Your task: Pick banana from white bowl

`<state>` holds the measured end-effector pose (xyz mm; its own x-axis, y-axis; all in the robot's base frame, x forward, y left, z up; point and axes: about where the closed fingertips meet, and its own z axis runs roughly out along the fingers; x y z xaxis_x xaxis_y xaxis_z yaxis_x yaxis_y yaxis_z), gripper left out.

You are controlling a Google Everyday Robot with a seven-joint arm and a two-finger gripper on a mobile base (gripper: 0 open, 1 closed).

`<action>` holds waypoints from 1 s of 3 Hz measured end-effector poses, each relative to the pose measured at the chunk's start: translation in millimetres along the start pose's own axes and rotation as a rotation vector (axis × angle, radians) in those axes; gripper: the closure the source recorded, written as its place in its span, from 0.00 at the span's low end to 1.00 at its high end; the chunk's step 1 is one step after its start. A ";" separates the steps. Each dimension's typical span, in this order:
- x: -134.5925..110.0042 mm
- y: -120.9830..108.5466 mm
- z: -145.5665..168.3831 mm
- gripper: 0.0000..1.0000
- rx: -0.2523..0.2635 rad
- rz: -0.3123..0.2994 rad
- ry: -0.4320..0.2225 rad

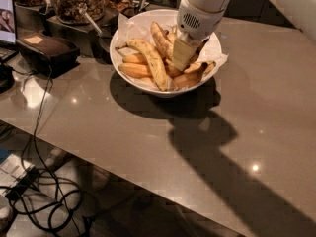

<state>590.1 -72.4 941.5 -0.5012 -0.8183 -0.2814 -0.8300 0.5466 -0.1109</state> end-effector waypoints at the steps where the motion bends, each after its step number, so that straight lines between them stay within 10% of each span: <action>1: 2.8 2.0 -13.6 1.00 -0.055 -0.037 -0.093; 3: 0.5 4.4 -13.4 1.00 -0.060 -0.042 -0.099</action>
Offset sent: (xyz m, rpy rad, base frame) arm -0.0050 -0.0031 0.0100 0.0807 -0.0110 0.0507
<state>583.0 -72.7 953.7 -0.4417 -0.8170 -0.3707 -0.8645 0.4981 -0.0677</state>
